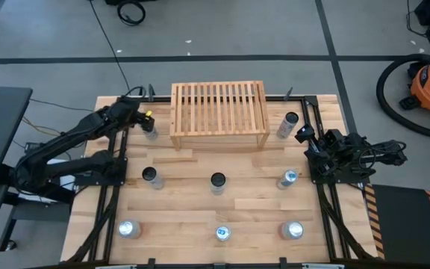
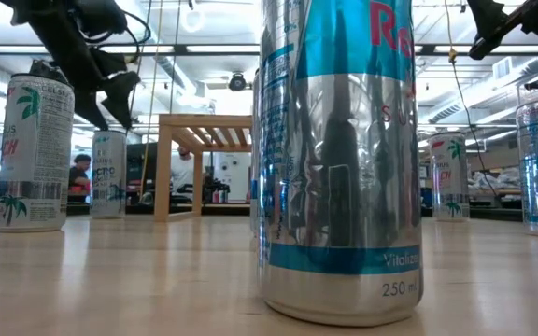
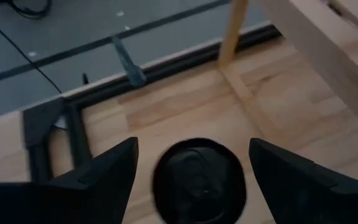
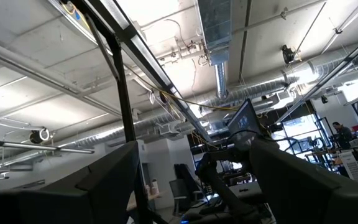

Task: Place canned beverage on shelf
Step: Put the white-blue soda can on the shelf aligned with the other white-blue soda can

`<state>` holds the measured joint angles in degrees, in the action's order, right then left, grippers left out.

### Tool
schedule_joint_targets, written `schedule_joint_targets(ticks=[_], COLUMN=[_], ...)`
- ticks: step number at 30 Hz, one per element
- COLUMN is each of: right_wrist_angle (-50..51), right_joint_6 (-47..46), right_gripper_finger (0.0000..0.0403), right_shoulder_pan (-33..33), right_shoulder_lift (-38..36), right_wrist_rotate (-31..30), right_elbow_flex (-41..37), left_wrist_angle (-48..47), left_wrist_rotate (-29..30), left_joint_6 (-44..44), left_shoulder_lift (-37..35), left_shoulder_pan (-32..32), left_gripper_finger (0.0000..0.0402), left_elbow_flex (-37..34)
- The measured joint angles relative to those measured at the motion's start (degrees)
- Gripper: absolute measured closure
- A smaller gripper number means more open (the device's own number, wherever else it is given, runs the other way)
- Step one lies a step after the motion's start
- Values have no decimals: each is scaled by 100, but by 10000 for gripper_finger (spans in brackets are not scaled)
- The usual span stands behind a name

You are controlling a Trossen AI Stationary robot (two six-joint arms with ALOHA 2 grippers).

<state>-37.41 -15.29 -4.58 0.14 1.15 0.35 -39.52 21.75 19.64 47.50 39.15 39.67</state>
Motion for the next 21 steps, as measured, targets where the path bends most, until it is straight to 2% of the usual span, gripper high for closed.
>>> schedule_joint_targets(ticks=[9,13,21], right_wrist_angle=[-2,0,-2], right_joint_6=[-2,0,0], right_gripper_finger=[85,85,85], right_shoulder_pan=[0,0,0], right_shoulder_lift=[-1,-2,0], right_wrist_rotate=[0,0,0], right_elbow_flex=[0,-1,-2], left_wrist_angle=[-35,-272,-494], left_wrist_rotate=[-33,-251,-275], left_joint_6=[292,389,482], left_shoulder_lift=[284,284,282], left_shoulder_pan=[-10,-10,-10], left_gripper_finger=[92,92,92], left_elbow_flex=[-39,-39,-45])
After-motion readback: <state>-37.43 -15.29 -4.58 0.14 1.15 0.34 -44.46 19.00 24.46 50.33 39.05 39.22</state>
